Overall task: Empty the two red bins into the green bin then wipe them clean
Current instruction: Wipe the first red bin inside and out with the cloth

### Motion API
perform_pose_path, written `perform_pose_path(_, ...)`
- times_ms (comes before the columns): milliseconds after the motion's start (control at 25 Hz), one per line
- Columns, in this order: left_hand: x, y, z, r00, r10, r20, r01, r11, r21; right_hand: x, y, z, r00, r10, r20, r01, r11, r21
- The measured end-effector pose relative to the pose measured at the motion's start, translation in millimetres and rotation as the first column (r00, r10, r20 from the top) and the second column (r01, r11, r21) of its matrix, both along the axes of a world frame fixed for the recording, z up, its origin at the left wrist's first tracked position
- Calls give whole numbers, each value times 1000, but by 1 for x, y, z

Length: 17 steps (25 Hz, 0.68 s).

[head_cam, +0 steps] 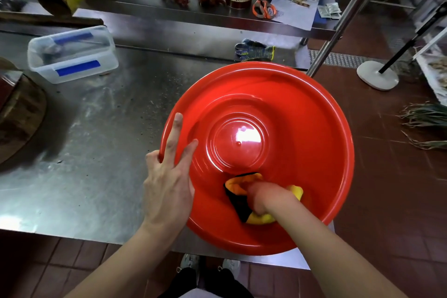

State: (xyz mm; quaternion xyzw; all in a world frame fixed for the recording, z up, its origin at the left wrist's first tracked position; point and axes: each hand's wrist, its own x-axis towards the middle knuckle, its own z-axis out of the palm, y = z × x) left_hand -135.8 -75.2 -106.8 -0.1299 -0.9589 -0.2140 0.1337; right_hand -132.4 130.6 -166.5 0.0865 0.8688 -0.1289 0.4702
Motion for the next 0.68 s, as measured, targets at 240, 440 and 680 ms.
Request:
perform_pose_path(240, -2, 2, -2, 1000, -18, 3, 18, 998, -59, 41, -4, 37, 997, 62, -55, -59, 997, 43)
perform_pose_path(440, -5, 4, 0, 1000, -19, 15, 19, 998, -61, 67, -4, 76, 983, 159, -86, -151, 984, 94)
perform_pose_path(680, -2, 8, 2, 999, -50, 10, 51, 996, -74, 51, 4, 46, 997, 61, -42, -53, 986, 157)
